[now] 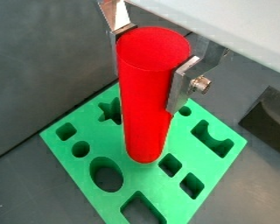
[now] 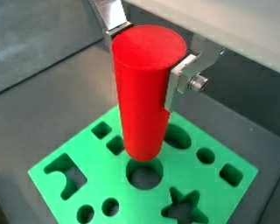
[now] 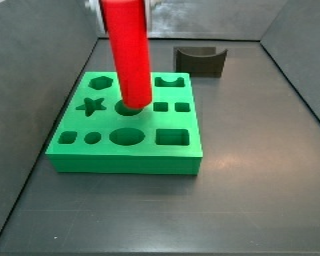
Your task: Insert the round object.
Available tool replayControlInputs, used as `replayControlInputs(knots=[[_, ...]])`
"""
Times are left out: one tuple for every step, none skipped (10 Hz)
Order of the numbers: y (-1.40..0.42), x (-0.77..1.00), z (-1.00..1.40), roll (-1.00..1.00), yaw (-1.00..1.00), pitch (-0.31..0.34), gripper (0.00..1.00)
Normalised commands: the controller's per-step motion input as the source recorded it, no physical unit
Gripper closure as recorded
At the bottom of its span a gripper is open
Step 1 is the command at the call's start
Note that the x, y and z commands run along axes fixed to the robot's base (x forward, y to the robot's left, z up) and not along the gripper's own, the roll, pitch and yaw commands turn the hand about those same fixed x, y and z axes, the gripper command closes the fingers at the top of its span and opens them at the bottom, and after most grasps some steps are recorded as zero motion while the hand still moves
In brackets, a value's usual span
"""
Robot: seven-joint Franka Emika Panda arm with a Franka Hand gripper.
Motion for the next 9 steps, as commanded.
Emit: replayControlInputs(knots=[[0.0,-0.09,-0.57,0.19,0.0,-0.067,1.0],[0.0,-0.04,-0.54,0.11,0.0,-0.043,1.0],[0.02,-0.09,-0.46,0.1,0.0,-0.021,1.0],[0.09,-0.13,-0.36,0.02,0.0,-0.001,1.0],[0.16,-0.23,-0.26,0.0,0.0,0.0,1.0],[0.21,-0.23,-0.23,0.0,0.0,0.0,1.0],[0.25,-0.03,-0.21,0.0,0.0,0.004,1.0],[0.15,0.0,-0.29,0.0,0.03,0.0,1.0],[0.08,0.01,-0.35,0.0,0.04,0.0,1.0]])
